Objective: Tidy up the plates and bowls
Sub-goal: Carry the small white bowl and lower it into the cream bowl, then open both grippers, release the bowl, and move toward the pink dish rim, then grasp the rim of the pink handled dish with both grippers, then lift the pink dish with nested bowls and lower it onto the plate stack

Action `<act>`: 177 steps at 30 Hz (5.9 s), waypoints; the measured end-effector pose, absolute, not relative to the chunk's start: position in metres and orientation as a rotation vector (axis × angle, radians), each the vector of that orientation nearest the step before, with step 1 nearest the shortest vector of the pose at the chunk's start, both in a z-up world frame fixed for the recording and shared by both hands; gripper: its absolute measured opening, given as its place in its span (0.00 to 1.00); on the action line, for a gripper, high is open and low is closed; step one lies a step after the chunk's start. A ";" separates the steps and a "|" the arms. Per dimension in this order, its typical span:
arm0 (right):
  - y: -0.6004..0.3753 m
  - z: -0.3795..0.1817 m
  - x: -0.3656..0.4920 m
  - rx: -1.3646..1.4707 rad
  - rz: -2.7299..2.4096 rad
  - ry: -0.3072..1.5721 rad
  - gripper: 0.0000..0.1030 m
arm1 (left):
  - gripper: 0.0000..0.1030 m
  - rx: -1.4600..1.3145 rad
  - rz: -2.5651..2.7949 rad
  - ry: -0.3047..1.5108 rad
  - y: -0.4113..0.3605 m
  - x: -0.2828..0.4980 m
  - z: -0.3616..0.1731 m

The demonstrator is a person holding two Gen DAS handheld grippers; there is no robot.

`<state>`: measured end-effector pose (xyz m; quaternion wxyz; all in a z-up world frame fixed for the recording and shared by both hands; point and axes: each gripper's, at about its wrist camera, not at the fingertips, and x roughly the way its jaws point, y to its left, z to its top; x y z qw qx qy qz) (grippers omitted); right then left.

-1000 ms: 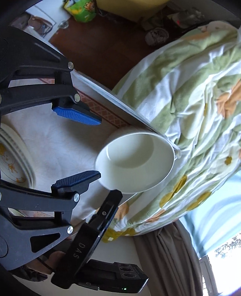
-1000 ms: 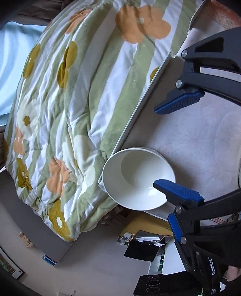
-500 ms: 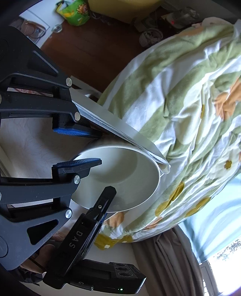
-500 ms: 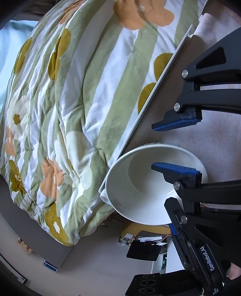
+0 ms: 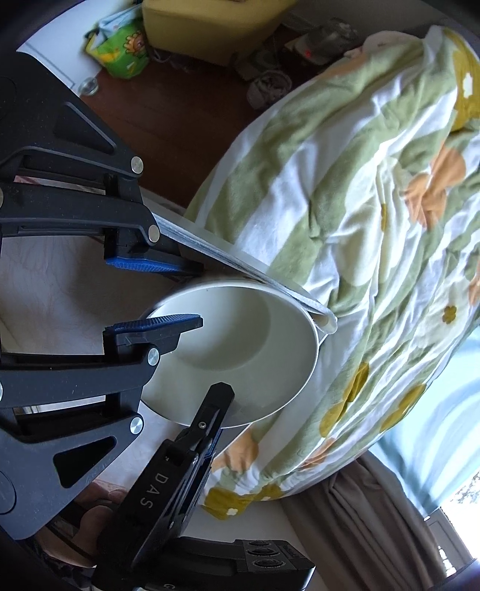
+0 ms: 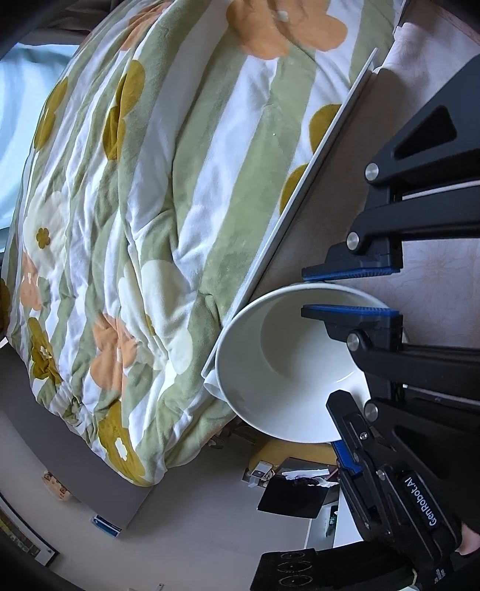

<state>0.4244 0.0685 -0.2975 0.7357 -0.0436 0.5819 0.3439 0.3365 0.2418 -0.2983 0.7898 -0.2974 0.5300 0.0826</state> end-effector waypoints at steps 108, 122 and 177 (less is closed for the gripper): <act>-0.423 -0.232 0.156 0.390 0.155 1.077 0.12 | 0.50 0.225 -0.418 1.105 -0.225 0.202 -0.181; -0.418 -0.235 0.134 0.020 0.127 1.160 1.00 | 1.00 0.261 -0.432 1.145 -0.182 0.195 -0.206; -0.375 -0.308 0.173 -0.085 0.402 1.255 0.13 | 0.12 0.375 -0.480 1.208 -0.249 0.193 -0.271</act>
